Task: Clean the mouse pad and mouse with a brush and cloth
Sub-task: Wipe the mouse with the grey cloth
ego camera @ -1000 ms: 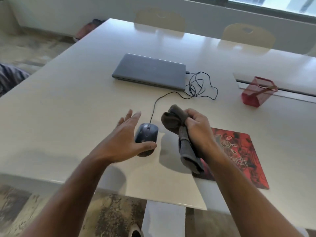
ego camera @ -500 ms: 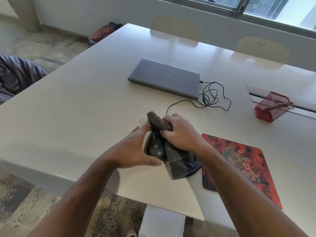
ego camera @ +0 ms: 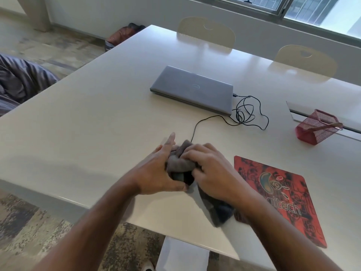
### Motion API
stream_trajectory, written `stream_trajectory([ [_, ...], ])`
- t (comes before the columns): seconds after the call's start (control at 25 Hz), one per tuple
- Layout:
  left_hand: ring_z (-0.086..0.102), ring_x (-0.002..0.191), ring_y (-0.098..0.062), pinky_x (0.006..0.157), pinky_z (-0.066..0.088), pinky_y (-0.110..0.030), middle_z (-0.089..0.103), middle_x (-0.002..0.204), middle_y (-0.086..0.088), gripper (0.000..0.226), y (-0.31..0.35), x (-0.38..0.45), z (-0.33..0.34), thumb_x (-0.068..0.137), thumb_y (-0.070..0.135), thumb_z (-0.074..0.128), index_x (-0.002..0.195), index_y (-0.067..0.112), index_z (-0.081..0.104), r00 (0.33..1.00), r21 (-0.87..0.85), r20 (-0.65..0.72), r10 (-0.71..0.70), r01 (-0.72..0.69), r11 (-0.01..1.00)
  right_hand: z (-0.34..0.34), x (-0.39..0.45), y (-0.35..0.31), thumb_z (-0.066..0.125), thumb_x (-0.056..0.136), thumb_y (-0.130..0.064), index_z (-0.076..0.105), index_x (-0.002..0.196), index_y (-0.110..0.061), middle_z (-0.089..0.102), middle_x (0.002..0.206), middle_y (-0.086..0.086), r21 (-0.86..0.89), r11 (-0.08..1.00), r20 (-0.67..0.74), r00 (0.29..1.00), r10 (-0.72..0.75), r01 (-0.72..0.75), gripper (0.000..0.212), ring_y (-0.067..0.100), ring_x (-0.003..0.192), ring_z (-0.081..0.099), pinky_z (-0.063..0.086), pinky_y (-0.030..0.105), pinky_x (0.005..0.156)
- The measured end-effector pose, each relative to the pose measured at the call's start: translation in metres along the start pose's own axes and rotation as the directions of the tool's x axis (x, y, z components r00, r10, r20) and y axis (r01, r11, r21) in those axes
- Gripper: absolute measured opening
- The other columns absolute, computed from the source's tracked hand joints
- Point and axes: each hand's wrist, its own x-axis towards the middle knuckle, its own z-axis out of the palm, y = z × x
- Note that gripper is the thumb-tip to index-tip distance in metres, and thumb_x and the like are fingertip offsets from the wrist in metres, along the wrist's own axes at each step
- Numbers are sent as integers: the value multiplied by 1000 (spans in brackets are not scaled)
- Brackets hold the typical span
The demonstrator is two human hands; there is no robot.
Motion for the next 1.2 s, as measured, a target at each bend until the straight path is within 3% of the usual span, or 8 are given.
stream_trajectory([
  [0.16, 24, 149, -3, 118, 25, -23, 30, 162, 9, 144, 3, 1, 5, 60, 60, 87, 160, 31, -13, 997, 20, -48, -60, 61, 998, -2, 44, 18, 47, 94, -11, 66, 125, -23, 65, 123, -4, -8, 986, 32, 985, 169, -168, 39, 19, 116, 48, 43, 48, 106],
  [0.24, 31, 144, 0, 116, 28, -20, 32, 161, 8, 143, 1, 2, 4, 60, 61, 87, 159, 32, -12, 997, 3, -41, -59, 59, 998, 2, 42, 10, 45, 94, -15, 66, 124, -24, 64, 126, -5, -94, 987, 33, 991, 130, -126, 38, 18, 117, 48, 43, 47, 106],
  [0.32, 31, 146, -4, 120, 31, -29, 30, 163, 7, 142, -1, 3, 1, 59, 62, 87, 158, 36, -11, 999, -10, -19, -45, 45, 999, 5, 23, -4, 46, 97, -19, 67, 124, -26, 62, 133, -9, -147, 989, 29, 999, 36, -31, 35, 15, 123, 44, 40, 42, 108],
  [0.44, 32, 147, -6, 120, 32, -34, 34, 159, 10, 142, -3, 3, -2, 64, 50, 87, 160, 23, -15, 1000, -8, 21, 11, -11, 1000, 6, -11, -20, 47, 97, -22, 69, 124, -29, 61, 136, -15, -100, 989, 28, 994, -110, 112, 36, 9, 132, 42, 36, 33, 108],
  [0.72, 30, 145, -1, 116, 26, -20, 31, 162, 8, 145, 1, 5, 5, 58, 64, 86, 160, 29, -11, 996, 30, -56, -73, 74, 997, -1, 46, 17, 44, 94, -16, 66, 125, -26, 63, 125, -7, -64, 987, 32, 988, 153, -151, 39, 16, 116, 47, 44, 48, 106],
  [0.8, 34, 142, 1, 113, 28, -17, 31, 162, 8, 144, 1, 4, 4, 58, 63, 86, 160, 31, -10, 996, 14, -58, -70, 70, 997, 2, 44, 8, 43, 95, -20, 66, 123, -25, 63, 126, -6, -142, 985, 46, 993, 109, -102, 37, 17, 115, 47, 44, 47, 105],
  [0.96, 35, 144, -4, 119, 33, -31, 35, 158, 14, 142, -3, 4, 0, 59, 57, 86, 161, 28, -9, 1000, -6, -13, -12, 12, 1000, 3, -6, -18, 46, 97, -25, 67, 127, -28, 60, 136, -12, -127, 989, 31, 997, -77, 80, 37, 12, 127, 44, 39, 35, 107],
  [1.2, 45, 128, 1, 108, 46, -33, 50, 135, 21, 107, 4, 5, 3, 62, 59, 86, 150, 42, 28, 997, 71, -78, -11, 17, 997, -5, 34, 25, 47, 94, -14, 64, 131, -26, 61, 136, -6, -57, 987, 28, 988, 153, -151, 43, 18, 125, 48, 42, 47, 110],
])
